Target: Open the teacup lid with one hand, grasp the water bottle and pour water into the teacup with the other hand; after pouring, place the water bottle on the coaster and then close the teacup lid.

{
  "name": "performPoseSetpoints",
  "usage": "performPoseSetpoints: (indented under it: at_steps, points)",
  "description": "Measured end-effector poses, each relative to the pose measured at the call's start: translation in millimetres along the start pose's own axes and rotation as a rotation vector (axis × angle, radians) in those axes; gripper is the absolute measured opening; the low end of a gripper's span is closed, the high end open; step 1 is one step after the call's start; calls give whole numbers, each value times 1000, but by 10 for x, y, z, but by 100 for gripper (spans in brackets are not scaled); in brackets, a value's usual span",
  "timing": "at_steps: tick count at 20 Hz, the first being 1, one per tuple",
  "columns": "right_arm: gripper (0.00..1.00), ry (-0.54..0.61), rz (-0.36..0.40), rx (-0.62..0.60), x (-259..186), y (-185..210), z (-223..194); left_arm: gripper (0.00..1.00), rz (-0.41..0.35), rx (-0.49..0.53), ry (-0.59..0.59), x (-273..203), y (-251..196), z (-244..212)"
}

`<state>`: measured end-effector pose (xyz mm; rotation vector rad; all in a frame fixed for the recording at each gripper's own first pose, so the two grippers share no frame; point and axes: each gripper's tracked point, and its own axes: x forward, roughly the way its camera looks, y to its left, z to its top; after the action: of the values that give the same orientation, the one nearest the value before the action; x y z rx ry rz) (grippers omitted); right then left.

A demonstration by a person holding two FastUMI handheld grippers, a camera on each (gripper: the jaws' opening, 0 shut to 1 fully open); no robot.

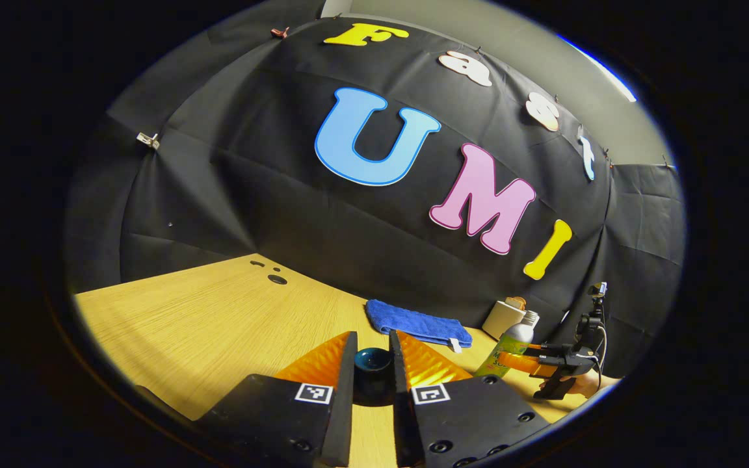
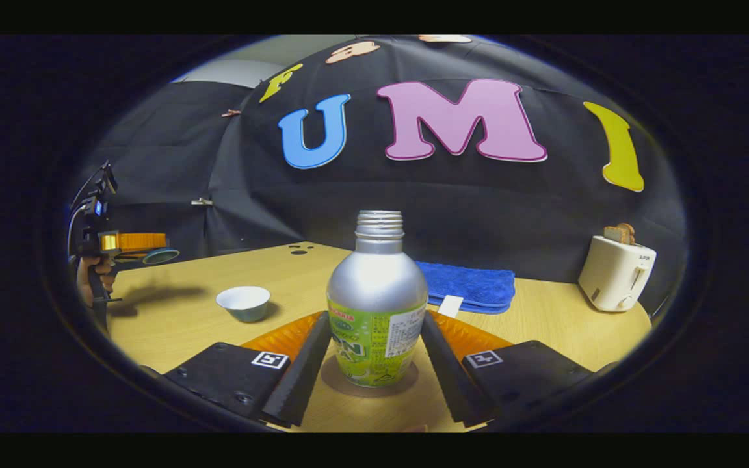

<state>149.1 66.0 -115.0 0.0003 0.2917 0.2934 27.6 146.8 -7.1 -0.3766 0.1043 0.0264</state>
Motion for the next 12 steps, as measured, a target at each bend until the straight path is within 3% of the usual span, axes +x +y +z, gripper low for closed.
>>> performPoseSetpoints:
  at_steps: [4, 12]
  points:
    - [92, 14, 0, 17, -57, -10, -39, 30, -1, 7, 4, 7, -45, -25]
    - [94, -28, -33, 88, -683, -26, -98, 30, -66, 51, 27, 149, -570, -232]
